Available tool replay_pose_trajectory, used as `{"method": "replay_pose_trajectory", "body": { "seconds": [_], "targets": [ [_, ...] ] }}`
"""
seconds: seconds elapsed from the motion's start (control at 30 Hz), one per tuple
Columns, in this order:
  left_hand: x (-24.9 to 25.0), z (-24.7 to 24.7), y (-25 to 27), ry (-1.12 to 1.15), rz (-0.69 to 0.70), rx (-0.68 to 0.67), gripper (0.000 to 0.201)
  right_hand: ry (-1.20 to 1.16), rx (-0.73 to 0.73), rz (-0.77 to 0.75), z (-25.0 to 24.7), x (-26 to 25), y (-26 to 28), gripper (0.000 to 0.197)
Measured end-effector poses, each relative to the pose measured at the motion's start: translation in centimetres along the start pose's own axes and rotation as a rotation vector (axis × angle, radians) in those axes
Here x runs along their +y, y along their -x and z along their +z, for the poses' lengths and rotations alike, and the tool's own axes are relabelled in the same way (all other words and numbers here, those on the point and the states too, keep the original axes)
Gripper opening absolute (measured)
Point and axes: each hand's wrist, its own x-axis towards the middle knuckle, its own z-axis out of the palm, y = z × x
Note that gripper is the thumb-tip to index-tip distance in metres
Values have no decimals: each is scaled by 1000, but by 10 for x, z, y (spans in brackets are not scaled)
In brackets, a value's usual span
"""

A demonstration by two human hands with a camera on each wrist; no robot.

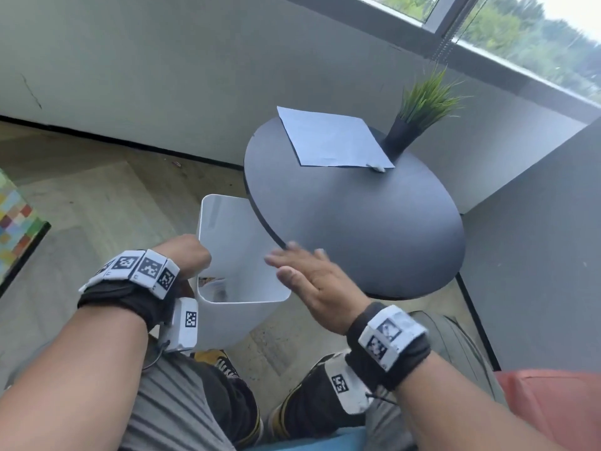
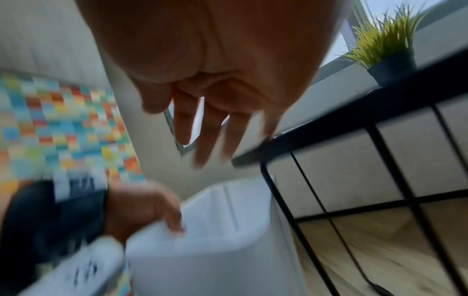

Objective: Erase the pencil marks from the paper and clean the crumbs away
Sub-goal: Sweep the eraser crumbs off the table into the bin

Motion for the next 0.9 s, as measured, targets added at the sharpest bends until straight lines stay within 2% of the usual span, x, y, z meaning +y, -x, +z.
{"method": "replay_pose_trajectory", "body": {
  "seconds": [0.03,0.07,0.1,0.17,0.2,0.27,0.3,0.37,0.43,0.47,0.53,0.63,0.7,0.73,0.77,0.8,0.83,0.87,0.9],
  "targets": [
    [1,1,0,-10,3,-6,23,-193,-4,-58,-17,-1,-1,37],
    [1,1,0,-20,8,-9,23,-289,69,-50,-39,5,-5,35],
    [0,1,-1,-25,10,-5,24,-271,172,0,-63,18,-12,36],
    [-2,0,-2,-20,5,7,25,-42,289,200,-120,60,-27,46],
    [-1,-1,-2,-15,8,9,27,118,283,368,-147,81,-32,55],
    [0,-2,-2,-1,8,7,28,380,179,672,-187,122,-38,71],
    [1,-2,-2,-2,4,5,29,464,100,756,-196,138,-40,73],
    [3,-2,-3,-9,-3,1,30,495,9,809,-194,154,-48,81],
    [6,-3,-4,-17,-13,0,29,500,19,843,-172,151,-60,101],
    [8,-3,-4,-20,-17,1,29,500,30,832,-156,141,-67,106],
    [10,-3,-5,-17,-31,1,29,550,-28,677,-114,112,-73,102],
    [13,-3,-5,-19,-46,7,29,570,-189,235,-71,58,-58,85],
    [14,-3,-5,7,-54,5,28,398,-294,-25,-76,41,-48,75],
    [15,-3,-5,21,-52,2,28,298,-262,-84,-86,42,-48,72],
    [15,-3,-6,29,-50,1,27,250,-162,-65,-99,50,-53,70],
    [14,-3,-6,32,-49,5,26,280,-46,44,-111,62,-60,69],
    [12,-2,-7,31,-48,11,26,379,38,238,-119,76,-68,72],
    [10,-2,-8,28,-51,17,26,490,55,462,-123,82,-73,76],
    [9,-2,-8,22,-54,21,25,540,32,624,-119,86,-79,82]
  ]
}}
